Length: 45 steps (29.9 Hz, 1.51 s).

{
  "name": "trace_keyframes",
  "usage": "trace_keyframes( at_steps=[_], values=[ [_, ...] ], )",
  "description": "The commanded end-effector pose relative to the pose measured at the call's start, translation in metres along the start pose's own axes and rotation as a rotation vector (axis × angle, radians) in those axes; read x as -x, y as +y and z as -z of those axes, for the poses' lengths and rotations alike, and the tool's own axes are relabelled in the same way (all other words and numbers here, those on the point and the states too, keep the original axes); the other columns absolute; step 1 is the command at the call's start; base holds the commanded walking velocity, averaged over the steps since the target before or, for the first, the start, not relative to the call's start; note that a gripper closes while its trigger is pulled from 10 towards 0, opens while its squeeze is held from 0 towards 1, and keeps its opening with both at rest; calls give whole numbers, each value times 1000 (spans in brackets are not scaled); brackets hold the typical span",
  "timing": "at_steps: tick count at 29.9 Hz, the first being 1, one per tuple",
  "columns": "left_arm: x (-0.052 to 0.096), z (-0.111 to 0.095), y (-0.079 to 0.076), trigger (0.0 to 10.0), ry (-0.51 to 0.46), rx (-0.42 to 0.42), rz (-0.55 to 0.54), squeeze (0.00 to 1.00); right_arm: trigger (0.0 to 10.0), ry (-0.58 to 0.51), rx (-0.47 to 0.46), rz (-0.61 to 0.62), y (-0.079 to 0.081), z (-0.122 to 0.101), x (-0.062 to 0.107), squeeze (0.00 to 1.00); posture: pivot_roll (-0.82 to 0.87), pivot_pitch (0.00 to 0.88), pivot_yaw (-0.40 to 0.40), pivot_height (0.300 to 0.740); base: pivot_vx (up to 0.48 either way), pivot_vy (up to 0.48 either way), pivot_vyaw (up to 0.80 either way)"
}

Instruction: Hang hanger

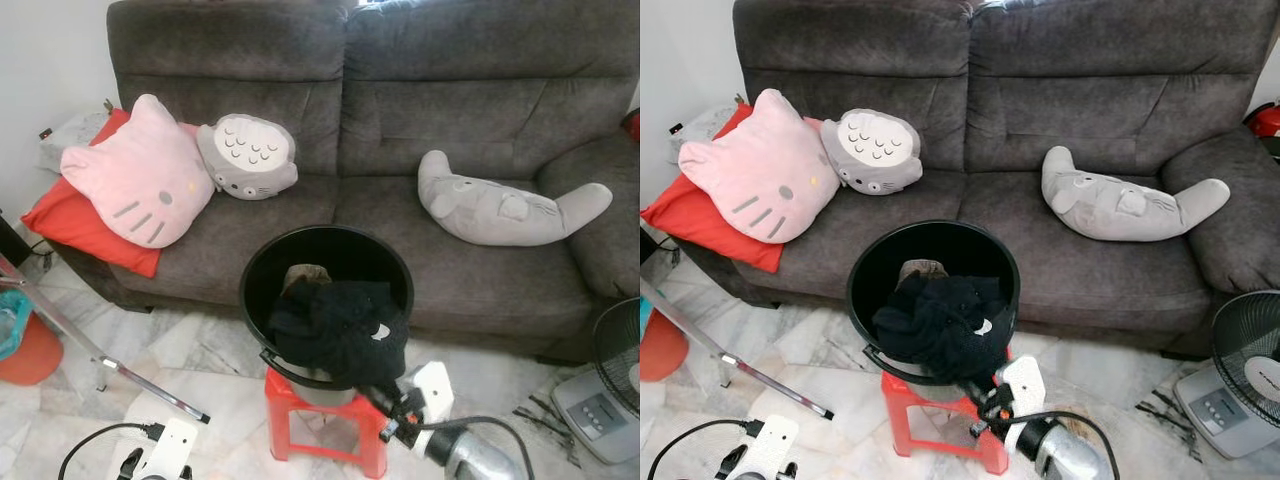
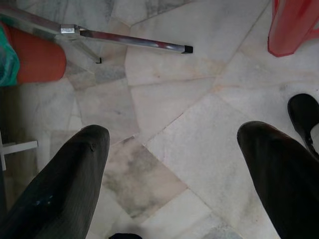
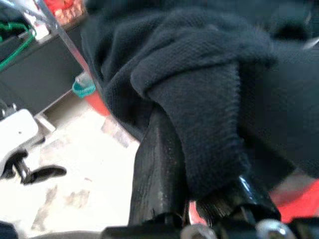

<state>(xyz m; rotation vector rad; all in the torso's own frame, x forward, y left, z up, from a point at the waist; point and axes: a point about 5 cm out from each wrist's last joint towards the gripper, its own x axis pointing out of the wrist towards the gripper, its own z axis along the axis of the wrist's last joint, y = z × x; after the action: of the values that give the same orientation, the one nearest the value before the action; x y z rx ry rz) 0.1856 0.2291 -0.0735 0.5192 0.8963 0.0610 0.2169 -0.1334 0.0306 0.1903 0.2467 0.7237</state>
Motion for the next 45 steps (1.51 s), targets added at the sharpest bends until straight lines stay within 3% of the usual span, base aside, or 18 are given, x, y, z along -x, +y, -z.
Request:
trace_keyframes(
  at_steps=[1,4,8,10,17,18,19,20,21,23,26,28,34,45],
  values=[
    [0,5,3,10000,13,-20,-6,0,0,-136,-2,14,1,-31,-4,0,-32,0,94,740,0,0,0],
    [1,5,3,10000,15,-17,-7,0,0,-306,35,47,4,-76,-17,0,-32,0,92,740,0,0,0],
    [1,6,2,10000,17,-14,-6,0,0,-383,101,76,8,-103,-28,0,-32,0,89,740,0,0,0],
    [1,7,2,10000,18,-12,-5,0,0,-447,118,158,6,-123,-36,0,-32,0,87,740,0,0,0],
    [2,8,1,10000,23,-11,-4,0,0,-482,185,255,21,-142,-48,0,-38,0,85,740,0,0,0],
    [2,9,1,10000,23,-10,-4,0,471,-476,185,257,24,-142,-50,0,-42,0,84,740,0,0,0],
    [2,9,0,10000,23,-9,-4,0,4941,-478,165,254,26,-140,-51,0,-40,0,82,740,0,0,0],
    [2,9,0,10000,23,-9,-4,0,4941,-478,165,254,26,-140,-51,0,-40,0,82,740,0,0,0],
    [2,9,0,10000,23,-9,-5,0,9490,-474,161,268,27,-140,-52,0,-38,0,80,740,0,0,0],
    [2,8,0,10000,23,-4,-5,0,10000,-465,159,289,28,-138,-55,0,-36,0,78,740,0,0,0],
    [2,8,1,10000,21,16,0,0,10000,-448,180,321,31,-135,-61,0,-35,0,80,740,0,0,0],
    [1,7,1,10000,15,27,2,0,10000,-458,138,362,31,-136,-62,0,-28,0,80,740,0,0,0],
    [2,8,1,10000,15,70,2,0,10000,-438,179,370,31,-135,-66,0,-19,0,72,740,0,0,0],
    [2,8,-1,10000,18,65,4,0,10000,-445,215,405,29,-139,-67,0,-26,0,73,740,-222,0,0]
  ],
)
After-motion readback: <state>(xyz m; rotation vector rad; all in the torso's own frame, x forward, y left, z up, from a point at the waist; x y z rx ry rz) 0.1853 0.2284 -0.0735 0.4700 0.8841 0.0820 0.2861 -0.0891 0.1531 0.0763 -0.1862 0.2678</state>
